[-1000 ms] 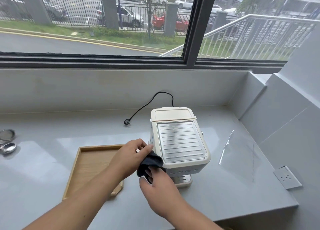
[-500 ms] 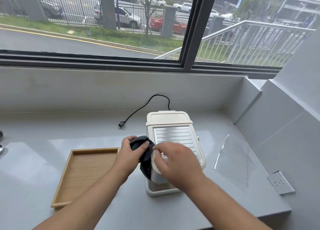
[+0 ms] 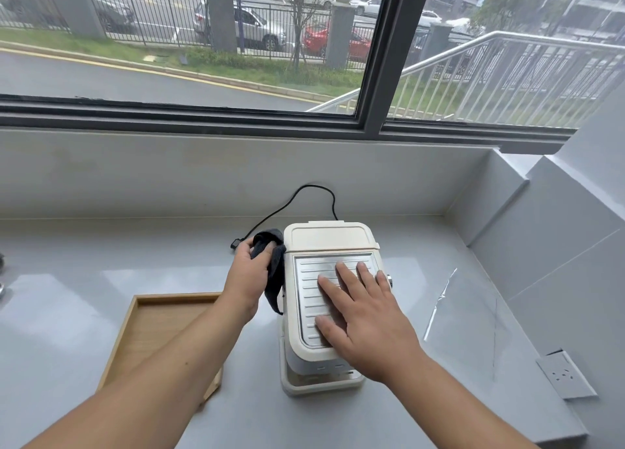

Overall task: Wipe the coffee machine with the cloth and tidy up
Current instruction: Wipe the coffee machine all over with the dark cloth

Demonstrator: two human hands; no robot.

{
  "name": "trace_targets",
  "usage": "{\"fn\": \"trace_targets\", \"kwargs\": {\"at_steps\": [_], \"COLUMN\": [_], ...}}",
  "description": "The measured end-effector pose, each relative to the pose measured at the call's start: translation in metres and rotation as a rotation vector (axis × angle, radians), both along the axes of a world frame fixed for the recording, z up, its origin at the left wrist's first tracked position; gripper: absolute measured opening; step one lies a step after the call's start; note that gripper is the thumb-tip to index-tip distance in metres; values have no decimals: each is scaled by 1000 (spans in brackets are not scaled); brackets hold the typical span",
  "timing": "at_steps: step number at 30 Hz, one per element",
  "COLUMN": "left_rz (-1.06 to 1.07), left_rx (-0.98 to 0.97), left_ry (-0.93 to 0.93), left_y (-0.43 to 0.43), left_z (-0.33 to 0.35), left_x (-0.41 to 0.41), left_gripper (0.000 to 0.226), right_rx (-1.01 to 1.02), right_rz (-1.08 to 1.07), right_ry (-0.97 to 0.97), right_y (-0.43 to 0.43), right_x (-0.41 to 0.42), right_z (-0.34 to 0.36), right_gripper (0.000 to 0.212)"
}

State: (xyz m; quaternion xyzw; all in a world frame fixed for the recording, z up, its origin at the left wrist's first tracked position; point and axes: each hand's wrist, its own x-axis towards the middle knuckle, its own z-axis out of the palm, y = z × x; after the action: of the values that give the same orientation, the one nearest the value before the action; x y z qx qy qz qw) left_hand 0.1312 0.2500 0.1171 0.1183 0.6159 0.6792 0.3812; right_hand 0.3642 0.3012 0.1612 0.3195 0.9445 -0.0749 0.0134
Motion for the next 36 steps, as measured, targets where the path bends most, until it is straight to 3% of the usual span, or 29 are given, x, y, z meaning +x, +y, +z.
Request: {"fn": "trace_targets", "kwargs": {"at_steps": [3, 8, 16, 28, 36], "left_rz": [-1, -38, -104, -135, -159], "left_rx": [-8, -57, -131, -366, -455], "left_ry": [-44, 6, 16, 93, 143], "left_y": [11, 28, 44, 33, 5], "left_z": [0, -14, -47, -103, -126], "left_x": [-10, -24, -31, -26, -9], "left_gripper": [36, 18, 25, 12, 24], "right_rx": [-3, -6, -18, -15, -16], "right_rz": [0, 4, -3, -2, -10], "right_ry": [-8, -15, -1, -13, -27], "right_y": [-1, -1, -1, 1, 0], "right_x": [0, 0, 1, 0, -1], "right_z": [2, 4, 4, 1, 2], "right_gripper": [74, 75, 74, 74, 74]}}
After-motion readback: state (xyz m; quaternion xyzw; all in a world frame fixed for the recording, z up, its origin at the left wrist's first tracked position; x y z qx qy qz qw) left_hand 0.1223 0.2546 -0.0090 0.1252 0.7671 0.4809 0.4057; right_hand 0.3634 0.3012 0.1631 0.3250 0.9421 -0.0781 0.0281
